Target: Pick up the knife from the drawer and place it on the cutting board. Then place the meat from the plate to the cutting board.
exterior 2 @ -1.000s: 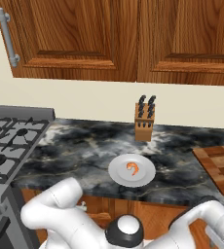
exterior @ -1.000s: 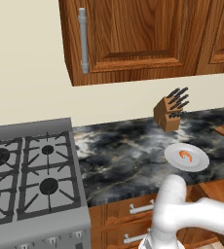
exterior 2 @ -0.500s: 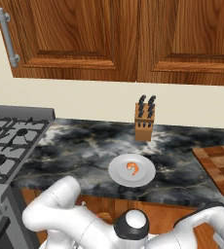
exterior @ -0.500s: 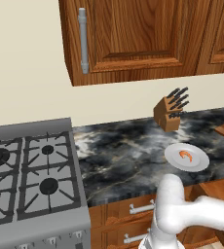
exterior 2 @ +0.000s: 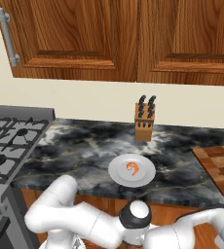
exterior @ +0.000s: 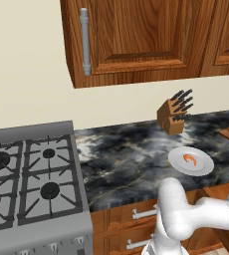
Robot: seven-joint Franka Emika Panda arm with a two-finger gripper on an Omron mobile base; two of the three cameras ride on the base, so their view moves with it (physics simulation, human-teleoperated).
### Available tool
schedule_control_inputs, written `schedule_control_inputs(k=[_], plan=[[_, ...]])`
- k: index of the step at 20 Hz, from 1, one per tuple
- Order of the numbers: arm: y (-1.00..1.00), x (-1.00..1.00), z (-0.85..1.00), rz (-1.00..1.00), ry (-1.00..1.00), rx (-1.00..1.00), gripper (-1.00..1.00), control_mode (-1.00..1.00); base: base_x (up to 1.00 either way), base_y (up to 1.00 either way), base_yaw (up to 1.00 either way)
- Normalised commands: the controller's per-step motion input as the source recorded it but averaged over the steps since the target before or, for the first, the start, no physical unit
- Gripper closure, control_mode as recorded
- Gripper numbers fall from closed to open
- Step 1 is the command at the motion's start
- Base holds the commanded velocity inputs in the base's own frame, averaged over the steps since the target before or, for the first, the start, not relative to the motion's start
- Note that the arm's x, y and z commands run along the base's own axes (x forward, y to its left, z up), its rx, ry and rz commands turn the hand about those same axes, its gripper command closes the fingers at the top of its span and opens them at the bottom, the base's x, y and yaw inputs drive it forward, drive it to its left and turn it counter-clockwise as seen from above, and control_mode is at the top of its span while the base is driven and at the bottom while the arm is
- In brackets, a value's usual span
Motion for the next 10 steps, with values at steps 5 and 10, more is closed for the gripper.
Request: schedule_control_inputs(k=[5,10], plan=[[0.02,-0.15,-0.17,0.01,0.0,0.0,1.0,-1.0,0.0,0.0,0.0],[0.01,-0.54,0.0,-0.06,-0.01,0.0,1.0,-1.0,0.0,0.0,0.0]])
